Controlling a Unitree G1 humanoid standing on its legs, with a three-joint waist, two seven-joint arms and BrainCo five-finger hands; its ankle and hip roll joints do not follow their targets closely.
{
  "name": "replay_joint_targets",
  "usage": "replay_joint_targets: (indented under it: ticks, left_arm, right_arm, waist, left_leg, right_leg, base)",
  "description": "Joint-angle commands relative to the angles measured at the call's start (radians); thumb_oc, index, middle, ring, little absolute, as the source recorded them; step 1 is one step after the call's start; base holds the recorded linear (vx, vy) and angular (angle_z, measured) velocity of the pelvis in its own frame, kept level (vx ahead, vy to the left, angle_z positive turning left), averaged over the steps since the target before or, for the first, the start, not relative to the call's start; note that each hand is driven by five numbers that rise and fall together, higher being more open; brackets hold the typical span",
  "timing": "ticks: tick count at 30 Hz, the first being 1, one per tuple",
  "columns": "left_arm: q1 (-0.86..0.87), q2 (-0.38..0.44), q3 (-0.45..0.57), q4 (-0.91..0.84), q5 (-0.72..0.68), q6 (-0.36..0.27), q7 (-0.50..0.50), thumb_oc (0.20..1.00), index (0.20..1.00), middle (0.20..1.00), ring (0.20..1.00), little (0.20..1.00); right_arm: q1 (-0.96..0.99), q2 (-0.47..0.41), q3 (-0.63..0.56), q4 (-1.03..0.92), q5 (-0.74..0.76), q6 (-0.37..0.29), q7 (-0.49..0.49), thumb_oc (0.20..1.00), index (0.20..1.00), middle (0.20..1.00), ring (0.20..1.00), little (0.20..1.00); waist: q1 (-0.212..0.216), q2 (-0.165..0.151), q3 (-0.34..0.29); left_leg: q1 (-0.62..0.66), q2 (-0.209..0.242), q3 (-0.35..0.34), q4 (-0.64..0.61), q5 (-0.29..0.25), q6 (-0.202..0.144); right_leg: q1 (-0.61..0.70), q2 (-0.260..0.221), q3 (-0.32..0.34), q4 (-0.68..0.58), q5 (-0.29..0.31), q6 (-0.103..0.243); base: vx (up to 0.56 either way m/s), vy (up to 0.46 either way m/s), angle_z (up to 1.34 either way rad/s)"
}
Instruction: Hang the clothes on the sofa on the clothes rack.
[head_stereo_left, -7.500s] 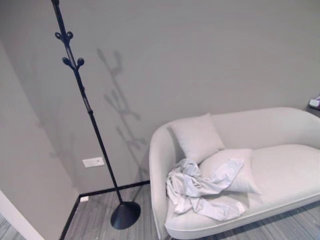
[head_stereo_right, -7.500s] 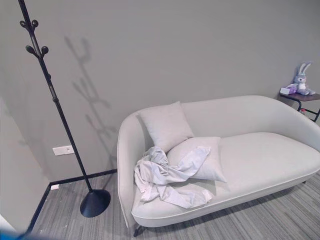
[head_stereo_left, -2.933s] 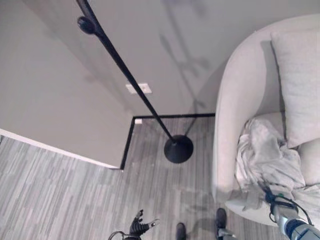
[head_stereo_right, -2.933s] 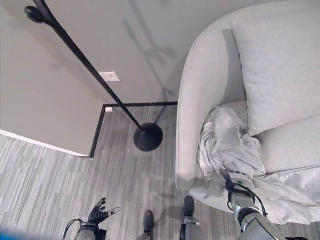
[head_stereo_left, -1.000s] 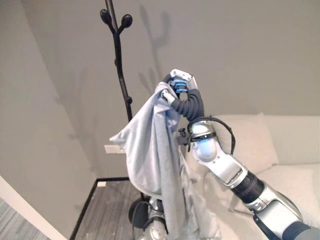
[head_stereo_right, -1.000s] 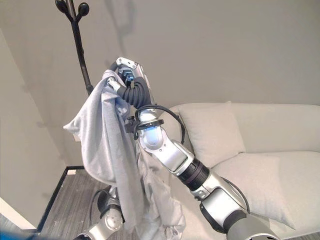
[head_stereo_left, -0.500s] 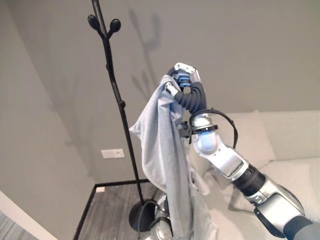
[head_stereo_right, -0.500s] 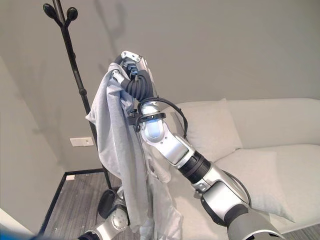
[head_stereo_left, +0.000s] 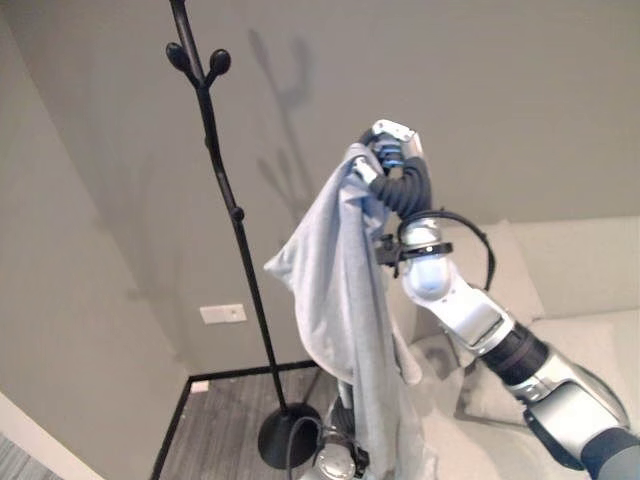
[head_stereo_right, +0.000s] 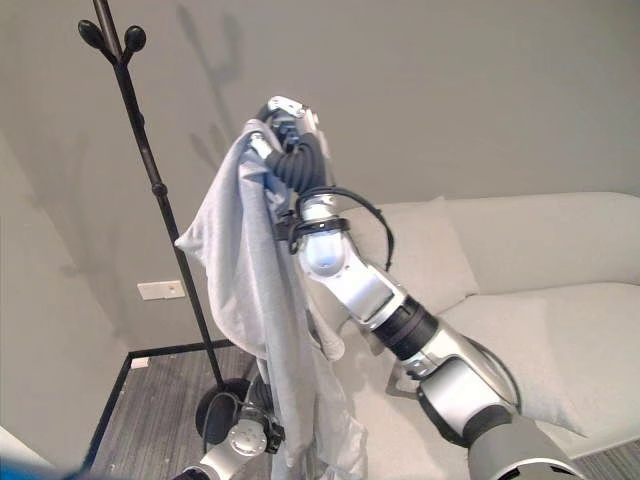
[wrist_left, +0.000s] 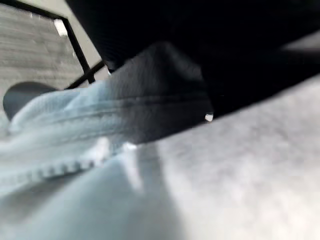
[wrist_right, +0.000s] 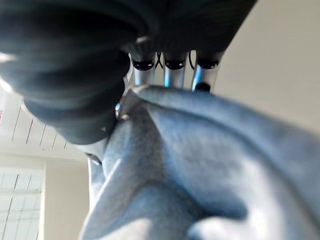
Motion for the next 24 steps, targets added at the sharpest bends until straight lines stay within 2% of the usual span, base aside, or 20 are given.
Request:
replay_joint_targets:
  ticks: [1,3,7,11,12,13,14,15,16,18,22,24]
  left_arm:
    - [-0.002,0.074,0.061,-0.165,0.087,-0.072,0.085,0.2,0.2,0.2,0.2,0.2]
    - [0.021,0.101,0.08,-0.219,0.115,-0.067,0.099,0.2,0.2,0.2,0.2,0.2]
    - [0.122,0.215,0.215,-0.423,0.205,-0.06,0.143,0.2,0.2,0.2,0.2,0.2]
    - [0.204,0.266,0.344,-0.547,0.257,-0.065,0.165,0.2,0.2,0.2,0.2,0.2]
    - [0.219,0.271,0.366,-0.577,0.263,-0.069,0.169,0.2,0.2,0.2,0.2,0.2]
    - [0.245,0.282,0.399,-0.616,0.277,-0.083,0.17,0.2,0.2,0.2,0.2,0.2]
    - [0.248,0.283,0.398,-0.619,0.277,-0.083,0.169,0.2,0.2,0.2,0.2,0.2]
    - [0.26,0.287,0.413,-0.64,0.281,-0.091,0.169,0.2,0.2,0.2,0.2,0.2]
    - [0.277,0.293,0.425,-0.661,0.286,-0.096,0.162,0.2,0.2,0.2,0.2,0.2]
    - [0.303,0.298,0.46,-0.708,0.302,-0.104,0.16,0.2,0.2,0.2,0.2,0.2]
    - [0.367,0.285,0.482,-0.757,0.327,-0.107,0.142,0.2,0.2,0.2,0.2,0.2]
    - [0.371,0.285,0.468,-0.789,0.338,-0.123,0.12,0.2,0.2,0.2,0.2,0.2]
  right_arm:
    - [-0.019,-0.117,-0.14,-0.087,-0.067,-0.02,-0.011,0.2,0.2,0.2,0.2,0.2]
    - [0.025,-0.153,-0.17,-0.115,-0.084,-0.018,-0.008,0.2,0.2,0.2,0.2,0.2]
    - [0.271,-0.254,-0.327,-0.237,-0.158,-0.039,0.006,0.2,0.2,0.2,0.2,0.2]
    - [0.499,-0.275,-0.486,-0.312,-0.212,-0.073,0.021,0.2,0.2,0.2,0.2,0.2]
    - [0.551,-0.271,-0.522,-0.329,-0.221,-0.083,0.025,0.2,0.2,0.2,0.2,0.2]
    - [0.646,-0.28,-0.598,-0.35,-0.242,-0.096,0.034,0.2,0.2,0.2,0.2,0.2]
    - [0.652,-0.279,-0.602,-0.353,-0.243,-0.096,0.036,0.2,0.2,0.2,0.2,0.2]
    - [0.683,-0.28,-0.63,-0.362,-0.247,-0.105,0.038,0.2,0.2,0.2,0.2,0.2]
    - [0.72,-0.277,-0.662,-0.375,-0.245,-0.116,0.045,0.2,0.2,0.2,0.2,0.2]
    - [0.793,-0.233,-0.697,-0.393,-0.242,-0.149,0.052,0.2,0.2,0.2,0.2,0.2]
    - [0.899,-0.173,-0.73,-0.452,-0.243,-0.177,0.091,0.2,0.2,0.2,0.2,0.2]
    - [0.969,-0.158,-0.777,-0.482,-0.274,-0.193,0.091,0.2,0.2,0.2,0.2,0.2]
  waist:
    - [0.018,-0.02,0.016]
    - [0.021,-0.02,0.017]
    - [0.029,-0.015,0.024]
    - [0.032,-0.017,0.028]
    - [0.031,-0.019,0.03]
    - [0.017,-0.026,0.036]
    - [0.021,-0.027,0.033]
    - [0.019,-0.027,0.037]
    - [0.02,-0.024,0.037]
    - [0.032,-0.029,0.042]
    - [0.03,-0.043,0.023]
    - [0.027,-0.054,0.044]
  left_leg:
    - [0.043,-0.055,-0.07,0.005,-0.106,0.045]
    - [0.041,-0.056,-0.07,0.005,-0.106,0.046]
    - [0.035,-0.057,-0.071,0.005,-0.107,0.049]
    - [0.026,-0.056,-0.071,0.005,-0.108,0.048]
    - [0.023,-0.053,-0.072,0.005,-0.108,0.047]
    - [0.008,-0.044,-0.079,0.005,-0.102,0.046]
    - [0.008,-0.044,-0.077,0.005,-0.102,0.045]
    - [0.001,-0.036,-0.077,0.005,-0.099,0.044]
    - [-0.002,-0.027,-0.074,0.005,-0.096,0.044]
    - [-0.007,-0.013,-0.065,0.005,-0.09,0.042]
    - [0.024,-0.008,-0.066,0.008,-0.103,0.034]
    - [-0.026,-0.011,-0.074,0.138,-0.13,0.014]
  right_leg:
    - [0.033,-0.097,0.047,0.036,0.035,0.087]
    - [0.034,-0.098,0.045,0.035,0.036,0.088]
    - [0.031,-0.101,0.036,0.031,0.036,0.096]
    - [0.029,-0.101,0.04,0.026,0.037,0.103]
    - [0.029,-0.099,0.047,0.027,0.038,0.106]
    - [0.017,-0.069,0.106,0.051,0.039,0.113]
    - [0.014,-0.068,0.109,0.055,0.038,0.113]
    - [0.006,-0.041,0.139,0.074,0.017,0.112]
    - [0.004,-0.017,0.152,0.096,-0.02,0.1]
    - [0.022,0.005,0.124,0.127,-0.09,0.07]
    - [0.068,0.029,0.131,0.088,-0.116,0.046]
    - [0.107,0.023,0.116,0.037,-0.11,0.027]
  base:
    - [-0.02,0.023,0.05]
    - [-0.01,0.014,0.18]
    - [0.0,0.007,0.07]
    - [0.0,-0.01,-0.01]
    - [0.0,-0.085,-0.01]
    - [-0.01,-0.075,0.06]
    - [-0.03,-0.081,0.05]
    - [-0.02,-0.061,0.0]
    - [-0.03,-0.094,-0.16]
    - [0.01,-0.172,-0.16]
    - [0.12,-0.13,0.02]
    - [0.14,-0.183,0.02]
